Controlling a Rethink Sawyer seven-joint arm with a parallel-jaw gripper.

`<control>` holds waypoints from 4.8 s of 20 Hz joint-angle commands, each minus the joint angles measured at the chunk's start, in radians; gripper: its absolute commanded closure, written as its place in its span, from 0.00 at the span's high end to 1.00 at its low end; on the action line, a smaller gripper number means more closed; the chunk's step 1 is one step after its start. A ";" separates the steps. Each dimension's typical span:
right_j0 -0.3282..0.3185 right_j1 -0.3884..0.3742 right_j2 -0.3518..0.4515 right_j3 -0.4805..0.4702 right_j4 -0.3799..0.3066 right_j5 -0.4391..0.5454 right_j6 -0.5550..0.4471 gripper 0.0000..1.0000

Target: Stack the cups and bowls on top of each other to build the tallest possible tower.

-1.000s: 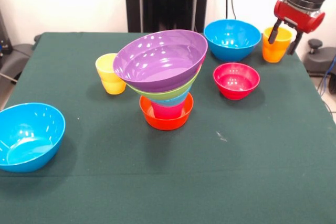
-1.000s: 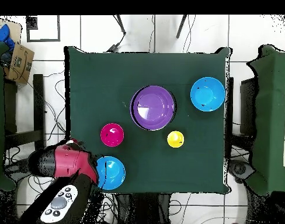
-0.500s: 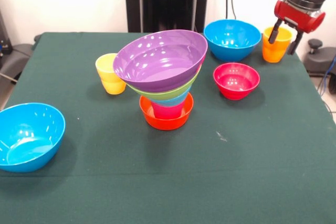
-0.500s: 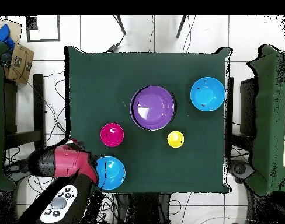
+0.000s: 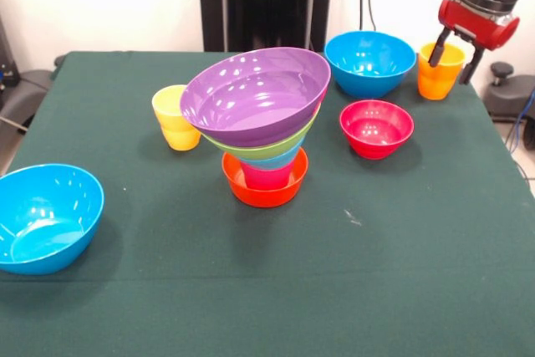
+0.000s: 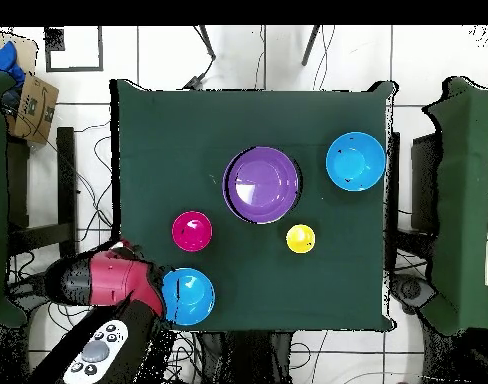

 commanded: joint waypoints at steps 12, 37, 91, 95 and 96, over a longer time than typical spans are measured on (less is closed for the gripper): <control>0.025 0.047 -0.002 -0.123 0.007 0.216 0.203 1.00; -0.007 0.014 0.109 -0.007 0.130 0.274 0.209 1.00; 0.023 0.052 0.107 0.082 0.101 0.056 0.128 1.00; 0.024 0.051 0.122 0.100 0.118 0.016 0.131 1.00; 0.017 0.049 0.136 0.110 0.127 -0.007 0.131 1.00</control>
